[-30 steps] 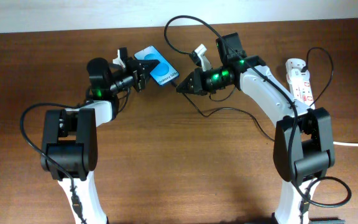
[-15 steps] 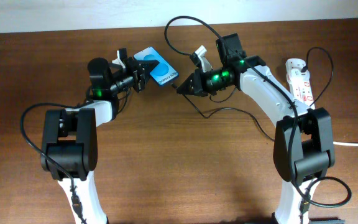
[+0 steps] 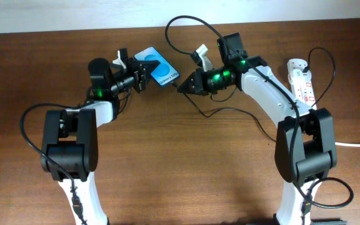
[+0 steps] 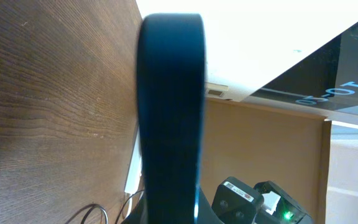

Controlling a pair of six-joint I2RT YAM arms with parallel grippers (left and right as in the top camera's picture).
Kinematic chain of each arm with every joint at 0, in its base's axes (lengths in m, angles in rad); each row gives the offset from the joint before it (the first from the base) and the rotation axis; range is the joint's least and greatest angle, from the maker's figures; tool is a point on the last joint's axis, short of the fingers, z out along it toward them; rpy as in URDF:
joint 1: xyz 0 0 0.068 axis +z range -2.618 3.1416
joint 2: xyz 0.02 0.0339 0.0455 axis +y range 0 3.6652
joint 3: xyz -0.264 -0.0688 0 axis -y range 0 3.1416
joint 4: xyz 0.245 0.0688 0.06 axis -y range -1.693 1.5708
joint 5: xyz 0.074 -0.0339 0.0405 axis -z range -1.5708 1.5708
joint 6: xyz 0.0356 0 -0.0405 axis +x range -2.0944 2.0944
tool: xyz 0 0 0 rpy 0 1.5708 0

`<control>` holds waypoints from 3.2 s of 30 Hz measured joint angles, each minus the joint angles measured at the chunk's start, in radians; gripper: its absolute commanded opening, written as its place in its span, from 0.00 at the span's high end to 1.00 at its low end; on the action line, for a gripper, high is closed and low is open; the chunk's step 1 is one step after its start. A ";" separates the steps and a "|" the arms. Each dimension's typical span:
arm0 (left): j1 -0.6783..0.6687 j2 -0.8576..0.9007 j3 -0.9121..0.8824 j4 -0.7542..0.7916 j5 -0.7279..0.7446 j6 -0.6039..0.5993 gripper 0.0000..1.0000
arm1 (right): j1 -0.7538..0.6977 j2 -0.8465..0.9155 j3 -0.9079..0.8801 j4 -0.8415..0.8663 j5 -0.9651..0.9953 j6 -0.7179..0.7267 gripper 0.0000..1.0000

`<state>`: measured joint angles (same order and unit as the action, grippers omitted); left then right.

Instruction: Plug charger to phone and switch on socket

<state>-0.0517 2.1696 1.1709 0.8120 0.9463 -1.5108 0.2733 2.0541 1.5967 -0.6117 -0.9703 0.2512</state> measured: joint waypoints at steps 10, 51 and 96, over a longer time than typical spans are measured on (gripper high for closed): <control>-0.005 0.000 0.000 0.000 -0.012 0.001 1.00 | 0.000 0.000 0.000 0.000 0.024 0.000 0.96; -0.042 0.003 0.029 0.065 0.006 0.211 1.00 | 0.002 0.000 -0.026 0.031 0.050 0.045 0.96; -0.122 0.024 0.309 -1.209 -0.328 1.329 0.01 | -0.214 -0.502 0.000 -0.420 0.346 -0.252 0.02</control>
<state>-0.1738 2.1937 1.4796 -0.3973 0.6178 -0.1818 0.0593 1.5524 1.5970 -1.0317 -0.6243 -0.0006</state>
